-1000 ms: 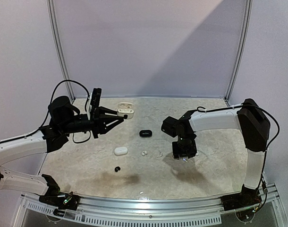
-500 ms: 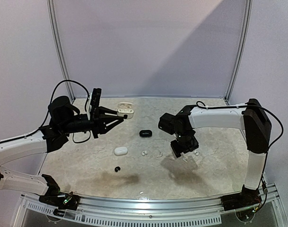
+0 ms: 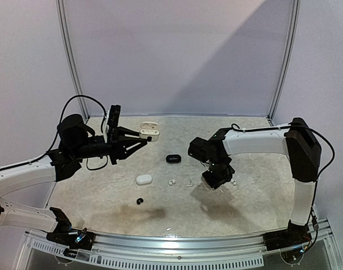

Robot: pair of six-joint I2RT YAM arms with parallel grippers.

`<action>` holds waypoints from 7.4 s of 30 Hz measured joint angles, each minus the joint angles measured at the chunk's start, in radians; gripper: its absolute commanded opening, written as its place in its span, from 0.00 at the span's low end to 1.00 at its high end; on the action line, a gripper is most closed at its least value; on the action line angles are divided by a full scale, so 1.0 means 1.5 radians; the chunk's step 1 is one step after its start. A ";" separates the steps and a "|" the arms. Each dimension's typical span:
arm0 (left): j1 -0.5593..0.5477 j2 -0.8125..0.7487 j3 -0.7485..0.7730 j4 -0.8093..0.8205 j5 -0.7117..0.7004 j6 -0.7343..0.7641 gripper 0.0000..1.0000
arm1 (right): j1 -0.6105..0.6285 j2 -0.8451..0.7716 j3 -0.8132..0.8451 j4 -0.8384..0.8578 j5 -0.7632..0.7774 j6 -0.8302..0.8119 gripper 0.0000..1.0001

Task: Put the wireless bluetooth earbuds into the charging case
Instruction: Pick up the right earbud from the center of the board, then insert the right earbud into the right side groove of the charging case.

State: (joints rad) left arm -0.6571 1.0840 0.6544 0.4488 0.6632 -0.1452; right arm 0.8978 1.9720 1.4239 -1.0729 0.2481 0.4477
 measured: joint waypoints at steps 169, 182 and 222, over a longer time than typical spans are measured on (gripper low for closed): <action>0.012 0.049 0.061 0.153 0.145 -0.070 0.00 | 0.105 -0.272 0.188 0.495 -0.411 -0.359 0.00; 0.012 0.049 0.061 0.153 0.145 -0.066 0.00 | 0.105 -0.262 0.193 0.476 -0.396 -0.381 0.00; 0.010 0.048 0.055 0.147 0.141 -0.058 0.00 | 0.105 -0.214 0.270 0.369 -0.411 -0.467 0.02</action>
State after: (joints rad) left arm -0.6415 1.1564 0.7364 0.6689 0.8745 -0.2317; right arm 1.0557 1.6508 1.8282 -0.5198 -0.3679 -0.2531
